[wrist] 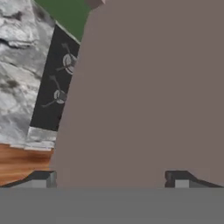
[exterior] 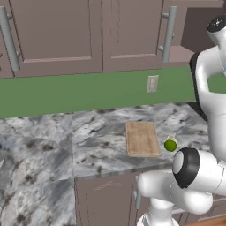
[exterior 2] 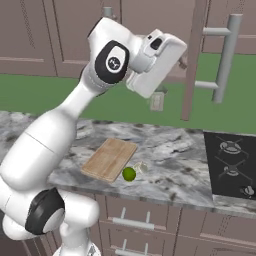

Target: Open the cabinet. Place the bowl and condiment on the counter. Then place the lime and garlic on the cutting board.

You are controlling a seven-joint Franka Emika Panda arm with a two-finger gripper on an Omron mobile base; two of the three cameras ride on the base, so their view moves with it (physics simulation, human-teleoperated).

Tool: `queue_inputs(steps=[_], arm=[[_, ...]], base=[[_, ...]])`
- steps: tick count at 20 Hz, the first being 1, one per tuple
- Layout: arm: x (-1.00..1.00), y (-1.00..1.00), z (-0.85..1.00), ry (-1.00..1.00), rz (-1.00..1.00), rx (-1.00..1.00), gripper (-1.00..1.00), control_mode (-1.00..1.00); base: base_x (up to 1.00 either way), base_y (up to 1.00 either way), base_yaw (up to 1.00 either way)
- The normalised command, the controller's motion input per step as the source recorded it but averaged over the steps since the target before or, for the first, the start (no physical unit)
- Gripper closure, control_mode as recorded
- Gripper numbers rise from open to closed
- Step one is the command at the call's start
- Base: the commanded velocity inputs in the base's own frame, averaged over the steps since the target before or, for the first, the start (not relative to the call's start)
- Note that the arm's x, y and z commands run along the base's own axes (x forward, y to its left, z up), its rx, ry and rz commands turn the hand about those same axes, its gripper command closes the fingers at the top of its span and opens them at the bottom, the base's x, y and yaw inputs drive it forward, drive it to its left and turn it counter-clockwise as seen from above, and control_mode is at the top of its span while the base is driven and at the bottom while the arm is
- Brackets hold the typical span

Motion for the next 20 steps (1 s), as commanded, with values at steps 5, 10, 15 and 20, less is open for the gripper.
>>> queue_inputs(steps=[5,10,15,20], arm=[[0.01,-0.81,-0.04,-0.17,-0.05,0.12,-1.00,-1.00],[-0.05,0.73,0.00,-0.46,0.00,0.00,-1.00,-1.00],[0.00,1.00,0.00,-0.39,0.05,-0.03,-1.00,-1.00],[-0.31,0.75,-0.09,-0.07,0.10,0.18,-1.00,-1.00]], base=[[0.00,0.00,0.00],[0.00,0.00,0.00],[0.00,0.00,0.00],[0.00,0.00,0.00]])
